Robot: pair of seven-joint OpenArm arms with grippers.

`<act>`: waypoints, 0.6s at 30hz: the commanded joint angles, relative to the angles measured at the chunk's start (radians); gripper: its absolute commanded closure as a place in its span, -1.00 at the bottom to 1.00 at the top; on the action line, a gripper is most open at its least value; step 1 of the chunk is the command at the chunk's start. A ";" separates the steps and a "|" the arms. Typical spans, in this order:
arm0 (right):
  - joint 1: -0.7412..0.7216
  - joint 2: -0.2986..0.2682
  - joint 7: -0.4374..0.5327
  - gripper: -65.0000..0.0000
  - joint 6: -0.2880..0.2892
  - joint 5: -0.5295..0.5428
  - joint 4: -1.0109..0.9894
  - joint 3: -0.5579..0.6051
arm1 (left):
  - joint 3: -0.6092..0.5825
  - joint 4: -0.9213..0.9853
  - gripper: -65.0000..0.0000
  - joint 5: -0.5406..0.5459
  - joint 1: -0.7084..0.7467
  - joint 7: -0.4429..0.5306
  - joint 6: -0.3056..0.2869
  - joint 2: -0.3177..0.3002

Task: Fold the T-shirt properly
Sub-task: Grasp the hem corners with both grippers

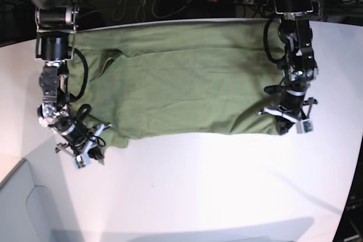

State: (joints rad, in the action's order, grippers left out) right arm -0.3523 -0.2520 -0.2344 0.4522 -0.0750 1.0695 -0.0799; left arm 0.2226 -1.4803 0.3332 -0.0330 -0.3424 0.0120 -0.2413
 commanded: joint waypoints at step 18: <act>0.261 0.012 0.022 1.00 0.003 0.014 0.355 -0.162 | 0.084 -0.188 1.00 0.007 0.140 0.033 -0.004 0.053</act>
State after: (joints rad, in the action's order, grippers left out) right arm -0.0719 -0.2295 -0.2455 0.4534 -0.0784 1.4033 -0.2378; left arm 0.3035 -1.6485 0.3340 0.1184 -0.3344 0.0135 -0.1780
